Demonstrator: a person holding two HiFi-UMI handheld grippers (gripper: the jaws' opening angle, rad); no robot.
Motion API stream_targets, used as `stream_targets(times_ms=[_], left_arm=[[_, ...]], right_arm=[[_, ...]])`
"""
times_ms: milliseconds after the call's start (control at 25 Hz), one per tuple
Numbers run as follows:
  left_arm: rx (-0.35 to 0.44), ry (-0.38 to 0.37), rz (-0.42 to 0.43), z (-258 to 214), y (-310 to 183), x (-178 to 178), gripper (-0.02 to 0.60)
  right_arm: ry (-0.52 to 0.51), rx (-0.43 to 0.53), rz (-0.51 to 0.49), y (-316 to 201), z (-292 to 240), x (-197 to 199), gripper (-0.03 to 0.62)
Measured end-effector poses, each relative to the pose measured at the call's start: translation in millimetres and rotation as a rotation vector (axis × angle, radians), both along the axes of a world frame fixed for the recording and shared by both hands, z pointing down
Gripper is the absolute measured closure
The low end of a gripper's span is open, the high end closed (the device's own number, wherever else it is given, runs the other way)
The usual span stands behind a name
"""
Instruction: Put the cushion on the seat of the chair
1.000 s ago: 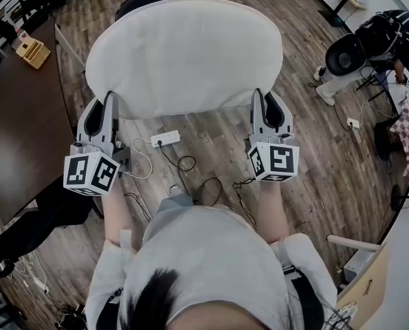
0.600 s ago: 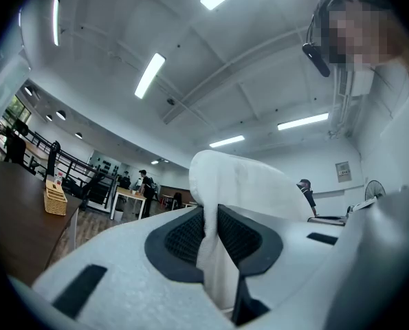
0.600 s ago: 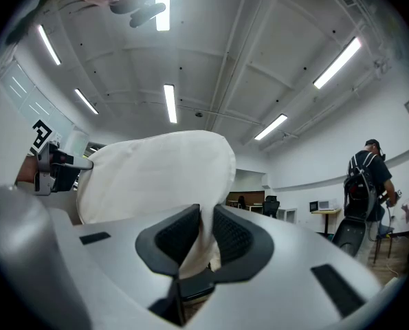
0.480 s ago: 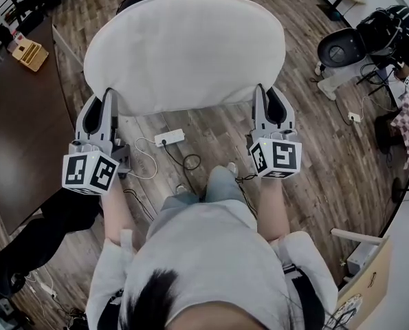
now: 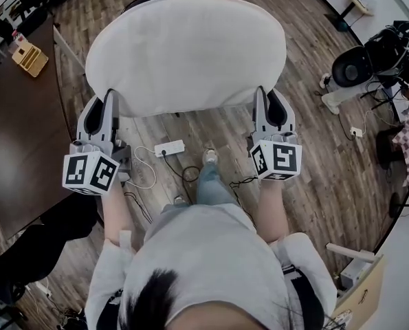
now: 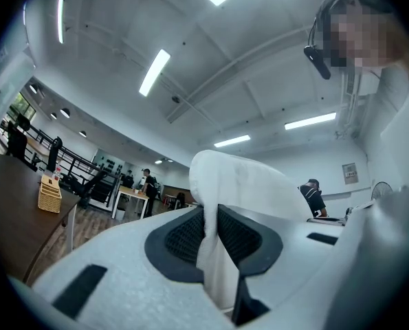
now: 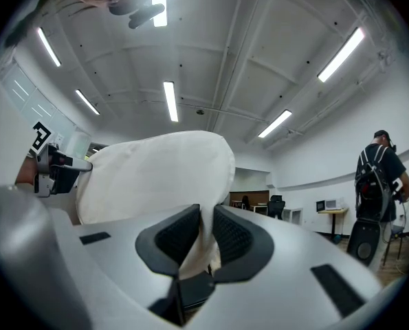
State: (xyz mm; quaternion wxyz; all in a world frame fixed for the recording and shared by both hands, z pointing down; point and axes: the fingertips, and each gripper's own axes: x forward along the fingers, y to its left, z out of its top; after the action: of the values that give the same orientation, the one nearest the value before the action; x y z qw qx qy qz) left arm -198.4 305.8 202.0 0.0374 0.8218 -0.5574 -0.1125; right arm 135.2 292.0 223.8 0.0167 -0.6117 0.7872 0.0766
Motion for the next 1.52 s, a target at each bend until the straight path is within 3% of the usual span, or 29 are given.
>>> stream_targets(times_ms=[800,1080,1520], left_arm=[[0.015,0.013,-0.132,-7,-183,54,0.526],[0.018,0.013,-0.183,-8,-216,80,0.526],[-0.047,0.008,-0.171,5,-261,90,0.526]], right_arm=[[-0.004,0.011,-0.132,-226,-9,49,0.539],[-0.021,0.007,-0.182,-270,-7,70,0.539],[-0.036,-0.047,-0.173,-317,9,82,0.539]])
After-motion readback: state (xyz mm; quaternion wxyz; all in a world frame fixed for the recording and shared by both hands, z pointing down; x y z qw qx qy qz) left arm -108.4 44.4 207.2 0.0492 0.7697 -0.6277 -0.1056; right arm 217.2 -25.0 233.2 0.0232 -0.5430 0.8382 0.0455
